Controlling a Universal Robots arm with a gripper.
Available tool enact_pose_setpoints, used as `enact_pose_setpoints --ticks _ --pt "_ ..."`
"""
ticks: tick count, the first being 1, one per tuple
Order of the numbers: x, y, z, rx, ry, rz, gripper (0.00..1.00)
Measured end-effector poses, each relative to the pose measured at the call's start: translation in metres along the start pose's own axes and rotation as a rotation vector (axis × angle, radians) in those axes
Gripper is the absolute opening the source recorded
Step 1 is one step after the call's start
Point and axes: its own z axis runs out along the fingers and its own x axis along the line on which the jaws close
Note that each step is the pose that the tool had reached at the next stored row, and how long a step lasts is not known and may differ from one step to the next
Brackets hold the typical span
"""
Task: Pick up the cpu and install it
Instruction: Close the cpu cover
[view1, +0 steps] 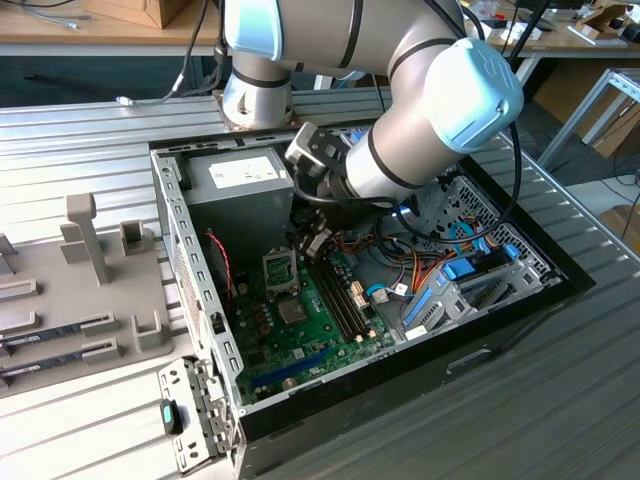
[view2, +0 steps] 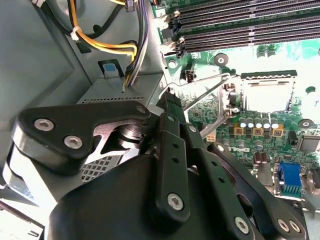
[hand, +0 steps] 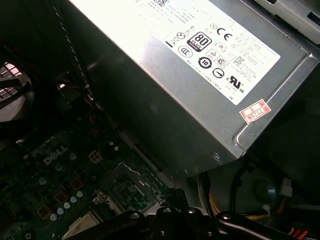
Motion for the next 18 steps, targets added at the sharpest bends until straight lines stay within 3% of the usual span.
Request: enact_pose_setpoints --ticks 10,18 --pt "-0.0004 0.0015 -0.0042 0.0019 0.0021 0.0 0.11" --pt "-0.0005 0.0022 -0.006 0.0148 0.0153 0.004 0.11"
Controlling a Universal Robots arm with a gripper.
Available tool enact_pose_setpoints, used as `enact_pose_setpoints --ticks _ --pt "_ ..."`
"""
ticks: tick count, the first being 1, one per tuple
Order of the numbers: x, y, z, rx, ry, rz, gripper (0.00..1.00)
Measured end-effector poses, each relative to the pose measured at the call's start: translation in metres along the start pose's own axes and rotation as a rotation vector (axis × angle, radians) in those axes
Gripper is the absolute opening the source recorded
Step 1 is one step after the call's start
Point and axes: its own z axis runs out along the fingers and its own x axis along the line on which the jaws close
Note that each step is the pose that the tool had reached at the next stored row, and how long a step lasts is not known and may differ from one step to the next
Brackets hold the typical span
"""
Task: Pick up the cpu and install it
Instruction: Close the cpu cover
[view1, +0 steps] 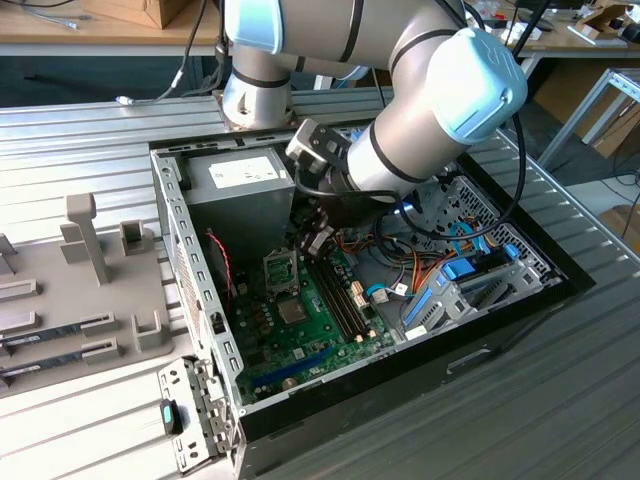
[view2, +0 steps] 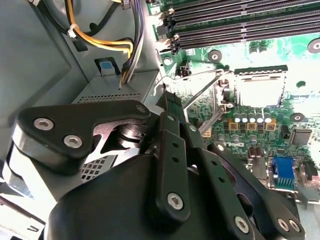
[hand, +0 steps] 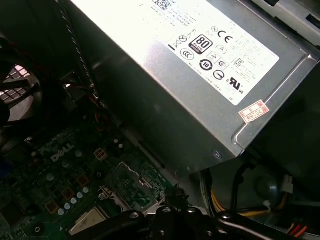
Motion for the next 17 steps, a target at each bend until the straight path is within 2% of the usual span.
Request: enact_pose_setpoints --ticks 7,10,11,17 --pt "0.0 0.0005 -0.0015 0.0105 0.0109 0.002 0.11" --pt "-0.0001 0.0006 -0.0021 0.0173 0.0179 0.004 0.11" --pt "-0.0001 0.0008 -0.0025 0.0239 0.0247 0.005 0.11" --pt "0.0 0.001 -0.0037 0.0374 0.0387 0.008 0.11"
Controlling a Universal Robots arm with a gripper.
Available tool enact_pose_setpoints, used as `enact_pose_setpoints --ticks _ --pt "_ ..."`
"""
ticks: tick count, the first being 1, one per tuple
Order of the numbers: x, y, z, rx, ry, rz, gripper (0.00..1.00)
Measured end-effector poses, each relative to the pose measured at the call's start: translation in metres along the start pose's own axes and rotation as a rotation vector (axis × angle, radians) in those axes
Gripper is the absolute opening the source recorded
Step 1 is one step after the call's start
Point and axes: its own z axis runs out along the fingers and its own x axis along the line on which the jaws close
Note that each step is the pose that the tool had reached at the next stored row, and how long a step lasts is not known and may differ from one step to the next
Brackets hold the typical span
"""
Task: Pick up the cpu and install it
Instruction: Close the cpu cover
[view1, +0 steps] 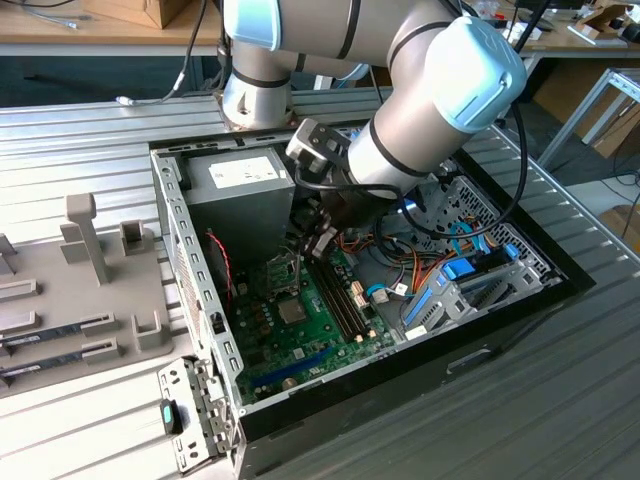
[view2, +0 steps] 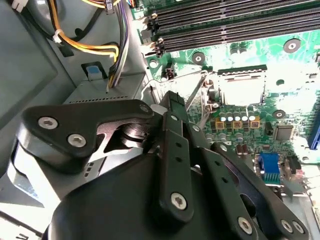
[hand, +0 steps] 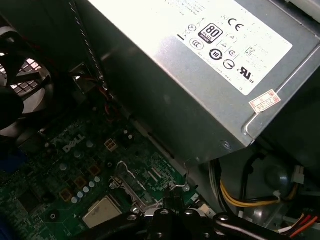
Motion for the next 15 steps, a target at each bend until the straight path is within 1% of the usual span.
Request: enact_pose_setpoints --ticks 3,11,13,15 --pt "0.0001 0.0 -0.0005 0.0031 0.0033 0.001 0.11" --pt "0.0008 -0.0003 -0.0015 0.0071 0.0075 0.001 0.11" --pt "0.0008 -0.0003 -0.0019 0.0099 0.0104 0.002 0.11" --pt "0.0008 -0.0002 -0.0022 0.0141 0.0147 0.003 0.11"
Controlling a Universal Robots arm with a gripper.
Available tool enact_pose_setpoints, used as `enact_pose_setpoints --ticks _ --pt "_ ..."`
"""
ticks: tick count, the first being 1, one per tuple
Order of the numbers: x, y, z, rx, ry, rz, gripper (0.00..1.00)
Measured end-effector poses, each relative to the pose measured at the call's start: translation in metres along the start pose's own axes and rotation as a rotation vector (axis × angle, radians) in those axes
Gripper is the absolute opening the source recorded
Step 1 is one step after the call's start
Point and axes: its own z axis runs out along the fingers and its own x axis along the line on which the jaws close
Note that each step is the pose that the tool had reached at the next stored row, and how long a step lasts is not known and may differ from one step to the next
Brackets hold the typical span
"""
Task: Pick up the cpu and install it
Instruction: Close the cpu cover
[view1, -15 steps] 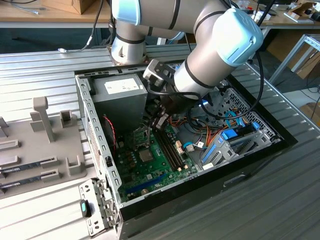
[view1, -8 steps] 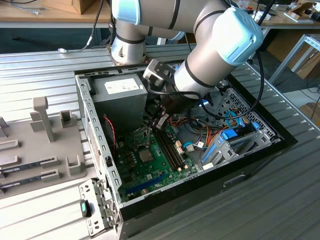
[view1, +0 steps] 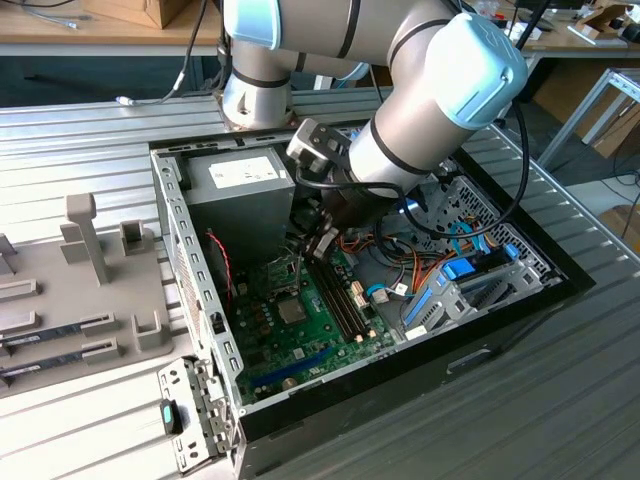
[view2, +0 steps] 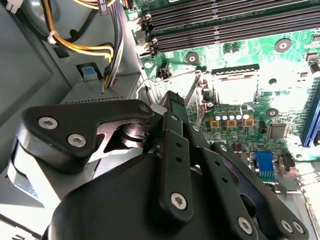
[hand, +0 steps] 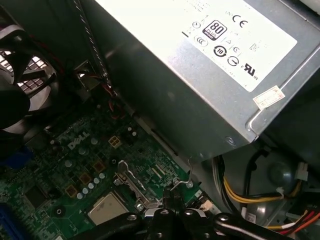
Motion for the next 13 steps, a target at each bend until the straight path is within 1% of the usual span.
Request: enact_pose_setpoints --ticks 1,3,4,5,6,9,11,12,13 --pt "0.0 0.0001 -0.0001 0.0027 0.0027 0.001 0.11" --pt "0.0 0.0002 -0.0004 0.0118 0.0121 0.003 0.11" --pt "0.0 0.0002 -0.0006 0.0173 0.0176 0.004 0.11" --pt "0.0 0.0003 -0.0007 0.0214 0.0219 0.005 0.11" --pt "0.0 0.0003 -0.0008 0.0277 0.0283 0.007 0.11" --pt "0.0 0.0003 -0.001 0.0335 0.0344 0.008 0.11" --pt "0.0 0.0004 -0.0011 0.0363 0.0373 0.009 0.11" --pt "0.0 0.0005 -0.0013 0.0394 0.0405 0.01 0.11" --pt "0.0 0.0004 -0.0014 0.041 0.0422 0.01 0.11"
